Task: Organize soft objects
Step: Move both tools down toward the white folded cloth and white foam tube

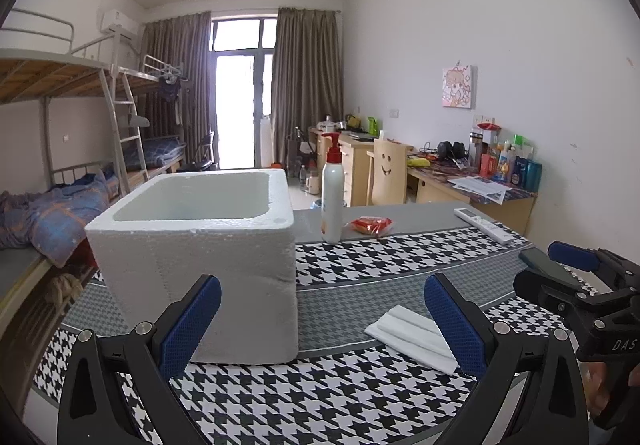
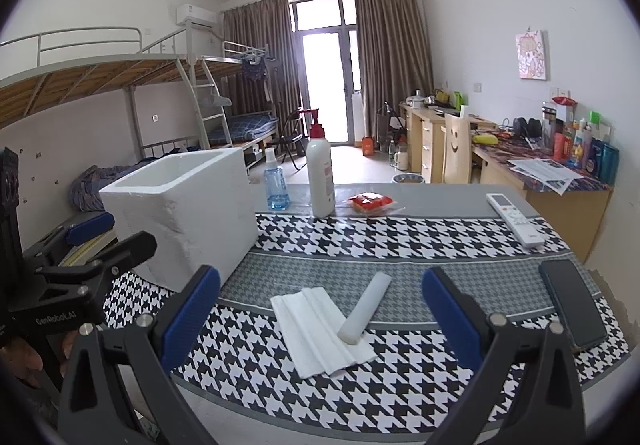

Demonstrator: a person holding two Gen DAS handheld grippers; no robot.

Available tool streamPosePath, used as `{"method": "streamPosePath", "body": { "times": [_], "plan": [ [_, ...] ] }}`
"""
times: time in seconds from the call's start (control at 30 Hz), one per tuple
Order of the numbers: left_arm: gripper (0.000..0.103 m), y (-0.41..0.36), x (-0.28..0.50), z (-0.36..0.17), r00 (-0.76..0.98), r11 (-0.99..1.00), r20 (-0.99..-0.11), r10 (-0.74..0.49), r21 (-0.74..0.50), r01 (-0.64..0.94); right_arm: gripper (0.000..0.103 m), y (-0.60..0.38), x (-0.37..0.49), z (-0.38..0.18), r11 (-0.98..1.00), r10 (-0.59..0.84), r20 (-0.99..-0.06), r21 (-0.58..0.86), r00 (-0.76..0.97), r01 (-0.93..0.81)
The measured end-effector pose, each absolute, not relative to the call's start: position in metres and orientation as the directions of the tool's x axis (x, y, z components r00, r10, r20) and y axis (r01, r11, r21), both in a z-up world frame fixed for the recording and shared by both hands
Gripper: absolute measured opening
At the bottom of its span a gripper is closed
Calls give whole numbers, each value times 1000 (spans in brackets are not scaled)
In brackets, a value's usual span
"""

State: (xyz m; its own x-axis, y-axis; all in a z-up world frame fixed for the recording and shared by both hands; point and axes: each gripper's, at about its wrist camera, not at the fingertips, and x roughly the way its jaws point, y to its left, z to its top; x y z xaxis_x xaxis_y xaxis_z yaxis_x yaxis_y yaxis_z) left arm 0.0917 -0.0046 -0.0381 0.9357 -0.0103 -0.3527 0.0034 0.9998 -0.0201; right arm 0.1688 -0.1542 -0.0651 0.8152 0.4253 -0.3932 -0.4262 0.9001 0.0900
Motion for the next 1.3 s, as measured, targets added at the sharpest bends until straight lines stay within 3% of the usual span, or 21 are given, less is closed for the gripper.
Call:
{"method": "streamPosePath", "body": {
  "times": [0.63,1.3],
  "plan": [
    [102,-31,114,-56,899,996,-428,-90,-21,89,102,-167,184,-77,918,385,-443,90,809,-387],
    [102,-40,137,-86,867,1000,-498,-16,-14,11,102,-162,233,-112,905,392,-594,110,703,-411]
  ]
}}
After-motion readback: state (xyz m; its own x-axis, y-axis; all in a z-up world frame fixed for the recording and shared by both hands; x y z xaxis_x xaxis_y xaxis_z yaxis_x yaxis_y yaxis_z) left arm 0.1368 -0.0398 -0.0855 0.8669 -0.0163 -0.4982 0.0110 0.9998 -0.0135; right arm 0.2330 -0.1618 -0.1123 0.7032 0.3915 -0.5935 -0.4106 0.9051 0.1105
